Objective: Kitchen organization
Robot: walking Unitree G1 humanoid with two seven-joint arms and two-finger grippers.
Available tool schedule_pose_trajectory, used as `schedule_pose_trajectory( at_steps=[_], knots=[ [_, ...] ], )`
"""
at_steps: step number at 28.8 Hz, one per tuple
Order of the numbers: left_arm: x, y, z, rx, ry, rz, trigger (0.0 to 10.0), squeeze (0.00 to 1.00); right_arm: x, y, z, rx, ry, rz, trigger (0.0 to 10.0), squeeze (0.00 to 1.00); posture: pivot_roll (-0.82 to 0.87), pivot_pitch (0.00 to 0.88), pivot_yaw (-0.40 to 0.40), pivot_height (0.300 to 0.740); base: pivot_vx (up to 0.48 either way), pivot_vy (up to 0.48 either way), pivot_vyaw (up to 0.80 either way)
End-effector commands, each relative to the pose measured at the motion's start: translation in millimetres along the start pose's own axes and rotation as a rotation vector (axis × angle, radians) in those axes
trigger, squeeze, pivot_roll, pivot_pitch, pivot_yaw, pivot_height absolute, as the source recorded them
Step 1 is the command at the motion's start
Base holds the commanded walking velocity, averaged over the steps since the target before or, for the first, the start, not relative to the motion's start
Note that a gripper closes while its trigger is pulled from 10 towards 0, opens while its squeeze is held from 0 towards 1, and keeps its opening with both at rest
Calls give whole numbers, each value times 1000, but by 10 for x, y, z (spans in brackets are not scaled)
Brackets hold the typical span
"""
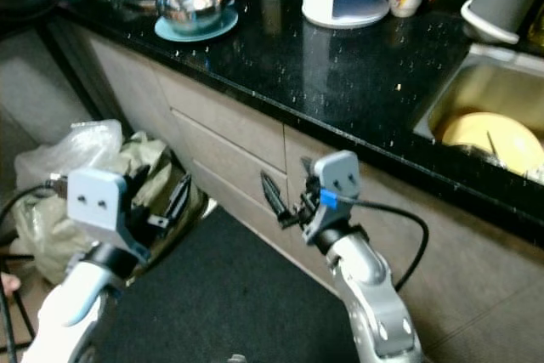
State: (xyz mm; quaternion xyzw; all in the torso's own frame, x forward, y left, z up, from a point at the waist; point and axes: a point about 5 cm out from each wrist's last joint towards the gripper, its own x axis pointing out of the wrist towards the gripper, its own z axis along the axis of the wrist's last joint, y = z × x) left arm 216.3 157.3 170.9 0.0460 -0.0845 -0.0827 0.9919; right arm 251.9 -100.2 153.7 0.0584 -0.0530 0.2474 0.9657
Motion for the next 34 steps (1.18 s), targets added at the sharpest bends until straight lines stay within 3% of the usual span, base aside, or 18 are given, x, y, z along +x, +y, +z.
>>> schedule_pose_trajectory(
  at_steps=[1,11,34],
  knots=[
    [-8,-23,-25,-13,16,-15,10000,0,-11,2,-19,1,4,6,10000,0,46,0,-12,740,0,0,800],
    [16,-42,-25,-13,9,-26,10000,0,3,-9,-24,-1,12,21,10000,0,47,0,-21,740,0,0,760],
    [20,-42,-15,-9,6,-49,10000,0,187,-49,280,7,-109,27,10000,0,55,0,-13,740,270,0,0]
  ],
)
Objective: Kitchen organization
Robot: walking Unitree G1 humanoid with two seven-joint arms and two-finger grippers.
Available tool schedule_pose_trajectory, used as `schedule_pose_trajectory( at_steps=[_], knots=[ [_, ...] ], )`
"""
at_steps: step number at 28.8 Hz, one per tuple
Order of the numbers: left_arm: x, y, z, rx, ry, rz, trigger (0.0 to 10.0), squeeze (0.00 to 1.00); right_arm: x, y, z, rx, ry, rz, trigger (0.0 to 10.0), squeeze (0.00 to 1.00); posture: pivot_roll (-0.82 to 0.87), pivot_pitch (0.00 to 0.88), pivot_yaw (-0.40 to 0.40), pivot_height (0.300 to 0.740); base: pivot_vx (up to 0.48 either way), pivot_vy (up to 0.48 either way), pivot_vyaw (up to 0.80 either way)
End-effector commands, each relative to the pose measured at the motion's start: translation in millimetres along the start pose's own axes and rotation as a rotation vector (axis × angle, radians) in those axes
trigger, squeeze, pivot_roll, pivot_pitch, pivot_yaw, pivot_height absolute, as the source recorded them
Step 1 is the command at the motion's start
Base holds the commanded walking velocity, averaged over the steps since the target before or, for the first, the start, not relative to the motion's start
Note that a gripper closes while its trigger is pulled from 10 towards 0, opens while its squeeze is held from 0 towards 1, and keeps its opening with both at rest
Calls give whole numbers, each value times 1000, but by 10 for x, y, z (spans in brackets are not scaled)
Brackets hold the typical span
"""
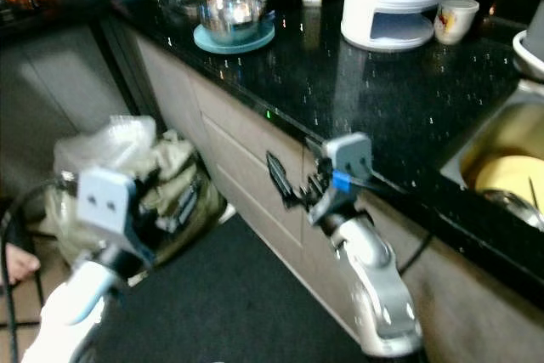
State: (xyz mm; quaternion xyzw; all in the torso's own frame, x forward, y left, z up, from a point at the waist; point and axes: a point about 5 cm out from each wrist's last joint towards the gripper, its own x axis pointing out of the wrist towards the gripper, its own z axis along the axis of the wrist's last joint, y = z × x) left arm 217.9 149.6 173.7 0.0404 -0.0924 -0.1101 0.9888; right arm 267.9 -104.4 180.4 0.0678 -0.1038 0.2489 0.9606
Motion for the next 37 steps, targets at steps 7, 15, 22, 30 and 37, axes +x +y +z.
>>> schedule_pose_trajectory(
  at_steps=[7,15,22,30,37],
  knots=[
    [-13,36,-50,10,28,-2,10000,0,67,107,87,30,-36,48,10000,0,56,0,-9,740,316,0,0],
    [-11,37,-53,12,30,-6,10000,0,49,221,118,43,-52,142,10000,0,59,0,-8,740,316,0,400],
    [-12,18,-54,28,28,-24,10000,0,41,244,115,59,-49,166,10000,0,56,0,-7,740,132,0,800],
    [-14,-6,-61,32,28,-32,10000,0,28,291,119,68,-46,209,10000,0,57,0,-12,740,0,0,800],
    [-12,-10,-59,31,24,-33,10000,0,31,300,124,67,-47,219,10000,0,57,0,-13,740,0,0,800]
  ],
)
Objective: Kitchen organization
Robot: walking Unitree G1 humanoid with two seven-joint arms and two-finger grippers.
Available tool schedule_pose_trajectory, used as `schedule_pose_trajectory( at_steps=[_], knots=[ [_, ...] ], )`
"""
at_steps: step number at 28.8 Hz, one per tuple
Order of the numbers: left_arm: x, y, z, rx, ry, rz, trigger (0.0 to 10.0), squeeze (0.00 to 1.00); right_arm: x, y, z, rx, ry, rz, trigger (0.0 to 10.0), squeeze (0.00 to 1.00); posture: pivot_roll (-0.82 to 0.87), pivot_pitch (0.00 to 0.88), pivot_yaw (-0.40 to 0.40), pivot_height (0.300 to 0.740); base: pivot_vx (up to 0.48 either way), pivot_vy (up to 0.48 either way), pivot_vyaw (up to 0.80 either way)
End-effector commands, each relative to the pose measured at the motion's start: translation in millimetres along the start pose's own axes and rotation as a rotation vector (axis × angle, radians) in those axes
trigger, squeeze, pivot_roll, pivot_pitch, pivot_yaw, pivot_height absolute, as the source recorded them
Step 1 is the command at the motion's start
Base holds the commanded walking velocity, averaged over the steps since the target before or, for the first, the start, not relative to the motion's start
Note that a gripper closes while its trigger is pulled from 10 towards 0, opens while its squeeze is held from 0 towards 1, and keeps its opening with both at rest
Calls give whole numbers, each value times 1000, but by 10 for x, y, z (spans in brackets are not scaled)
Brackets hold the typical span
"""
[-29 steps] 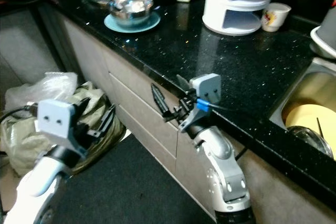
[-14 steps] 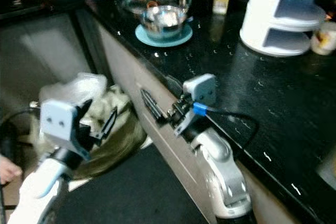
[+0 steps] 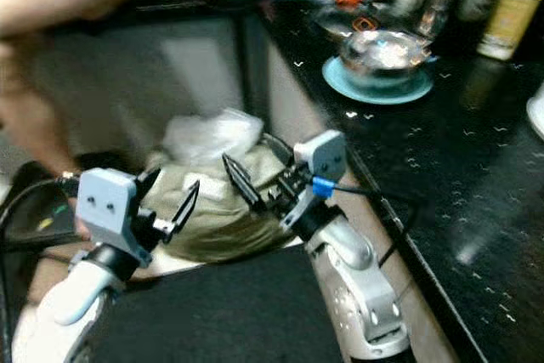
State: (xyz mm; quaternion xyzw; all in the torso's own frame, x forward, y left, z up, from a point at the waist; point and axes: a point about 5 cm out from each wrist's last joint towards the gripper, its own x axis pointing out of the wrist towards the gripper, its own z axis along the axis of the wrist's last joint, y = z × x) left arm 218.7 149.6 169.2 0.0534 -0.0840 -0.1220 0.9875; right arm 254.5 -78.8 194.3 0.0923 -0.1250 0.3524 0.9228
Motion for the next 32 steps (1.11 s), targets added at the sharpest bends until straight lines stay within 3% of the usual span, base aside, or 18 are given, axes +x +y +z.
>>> schedule_pose_trajectory(
  at_steps=[1,5,12,25,32],
  knots=[
    [-11,-9,-12,9,5,-5,10000,0,-6,3,16,4,-1,4,10000,0,57,0,-14,740,0,0,800],
    [-12,-11,-10,8,2,-5,10000,0,-2,2,18,7,-2,0,10000,0,57,0,-14,740,0,0,800],
    [-4,-18,-10,1,2,-20,10000,0,14,-13,3,20,2,-28,10000,0,58,0,-13,740,0,0,0],
    [-9,-12,-3,0,-2,-28,10000,0,27,16,-43,19,28,-19,10000,0,59,0,-9,740,280,0,0],
    [-11,-13,-3,3,-1,-32,10000,0,20,65,-36,21,20,24,10000,0,61,0,-8,740,296,0,781]
  ],
)
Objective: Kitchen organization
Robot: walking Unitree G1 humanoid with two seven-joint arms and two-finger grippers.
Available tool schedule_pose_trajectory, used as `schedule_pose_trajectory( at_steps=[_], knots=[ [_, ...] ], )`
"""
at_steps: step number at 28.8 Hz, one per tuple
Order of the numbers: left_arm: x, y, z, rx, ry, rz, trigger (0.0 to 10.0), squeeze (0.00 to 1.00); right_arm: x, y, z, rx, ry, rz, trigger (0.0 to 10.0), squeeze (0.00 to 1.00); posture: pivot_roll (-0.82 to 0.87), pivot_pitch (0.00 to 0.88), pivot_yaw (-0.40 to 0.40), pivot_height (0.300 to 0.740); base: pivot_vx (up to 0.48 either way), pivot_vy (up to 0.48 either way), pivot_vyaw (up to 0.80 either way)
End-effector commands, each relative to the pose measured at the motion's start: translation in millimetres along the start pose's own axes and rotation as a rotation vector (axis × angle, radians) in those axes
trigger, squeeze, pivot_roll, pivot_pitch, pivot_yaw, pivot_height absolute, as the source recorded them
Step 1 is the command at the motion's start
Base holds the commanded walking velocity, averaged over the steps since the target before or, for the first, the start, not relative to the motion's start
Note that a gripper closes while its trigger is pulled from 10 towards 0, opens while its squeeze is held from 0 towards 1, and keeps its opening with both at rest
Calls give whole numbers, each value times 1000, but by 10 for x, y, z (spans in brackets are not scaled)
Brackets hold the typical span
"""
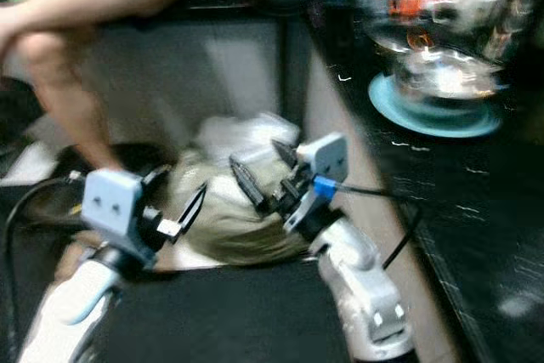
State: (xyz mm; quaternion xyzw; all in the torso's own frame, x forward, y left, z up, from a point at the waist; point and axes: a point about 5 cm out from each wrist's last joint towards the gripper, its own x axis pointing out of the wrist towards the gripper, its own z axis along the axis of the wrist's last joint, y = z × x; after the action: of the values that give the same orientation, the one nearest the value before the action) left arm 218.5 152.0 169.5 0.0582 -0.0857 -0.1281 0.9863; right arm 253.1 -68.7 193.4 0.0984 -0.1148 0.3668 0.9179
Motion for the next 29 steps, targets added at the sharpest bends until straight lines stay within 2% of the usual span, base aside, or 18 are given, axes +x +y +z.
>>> schedule_pose_trajectory(
  at_steps=[1,11,20,29],
  knots=[
    [-4,-36,-4,-6,2,-19,10000,0,-30,-18,-3,-2,5,-3,10000,0,61,0,-8,740,296,0,800],
    [-3,-37,-4,-5,1,-21,10000,0,-20,21,16,14,-5,18,10000,0,60,0,-8,740,294,0,798],
    [5,-40,-8,-6,1,-24,10000,0,31,-40,-5,36,27,-39,10000,0,60,0,-11,740,295,0,0],
    [8,-38,-10,-6,1,-25,10000,0,48,-15,1,36,31,-14,10000,0,63,0,-10,740,283,0,-797]
  ],
)
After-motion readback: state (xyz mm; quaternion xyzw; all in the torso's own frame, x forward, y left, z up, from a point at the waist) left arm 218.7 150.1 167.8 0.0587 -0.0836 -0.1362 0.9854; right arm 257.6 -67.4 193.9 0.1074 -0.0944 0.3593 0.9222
